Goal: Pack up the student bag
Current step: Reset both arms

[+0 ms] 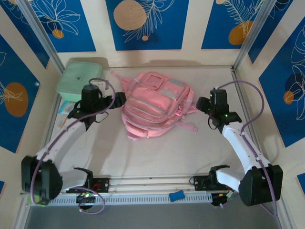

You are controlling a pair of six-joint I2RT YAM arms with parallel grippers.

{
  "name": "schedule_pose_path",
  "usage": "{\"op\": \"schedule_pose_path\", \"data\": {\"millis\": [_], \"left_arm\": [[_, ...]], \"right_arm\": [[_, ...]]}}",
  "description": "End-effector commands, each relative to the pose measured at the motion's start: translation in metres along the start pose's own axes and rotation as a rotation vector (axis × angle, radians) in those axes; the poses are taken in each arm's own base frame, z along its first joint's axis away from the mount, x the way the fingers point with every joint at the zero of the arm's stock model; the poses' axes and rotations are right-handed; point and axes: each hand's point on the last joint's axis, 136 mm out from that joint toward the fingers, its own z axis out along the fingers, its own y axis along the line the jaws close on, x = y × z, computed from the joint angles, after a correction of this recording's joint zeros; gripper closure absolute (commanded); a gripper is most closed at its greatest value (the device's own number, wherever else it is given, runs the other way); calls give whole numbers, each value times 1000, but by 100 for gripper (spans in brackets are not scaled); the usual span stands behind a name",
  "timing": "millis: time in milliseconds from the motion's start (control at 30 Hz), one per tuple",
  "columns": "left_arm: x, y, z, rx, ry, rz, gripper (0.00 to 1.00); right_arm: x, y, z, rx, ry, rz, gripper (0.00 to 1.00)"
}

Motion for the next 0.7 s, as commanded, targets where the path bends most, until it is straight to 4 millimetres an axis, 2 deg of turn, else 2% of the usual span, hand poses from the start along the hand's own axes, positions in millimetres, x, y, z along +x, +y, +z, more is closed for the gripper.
{"op": "schedule_pose_path", "data": {"millis": [0,33,100,167,233,367,433,500,600,667], "left_arm": [[23,81,-24,-392,-23,53,1],[27,96,-29,-458,-37,81,1],[34,119,-35,-555,-54,138,1],[39,140,-37,-636,-85,206,1],[44,150,-29,-642,-123,264,1],[49,143,-5,-527,-215,366,1],[52,130,9,-422,-261,395,1],[55,130,20,-397,-272,424,1],[51,131,28,-379,-312,433,1],[58,127,38,-264,-298,422,1]], "right_arm": [[-9,-36,10,123,-134,58,27],[-10,-40,16,130,-165,38,22],[-8,-46,27,141,-203,-29,0],[-9,-56,37,167,-228,-34,1],[-10,-54,48,105,-252,-43,1],[0,-35,68,-55,-274,-94,1],[2,-19,73,-152,-302,-136,1],[3,-3,75,-237,-319,-187,1],[15,14,89,-331,-263,-245,1],[29,25,94,-386,-286,-297,1]]}}
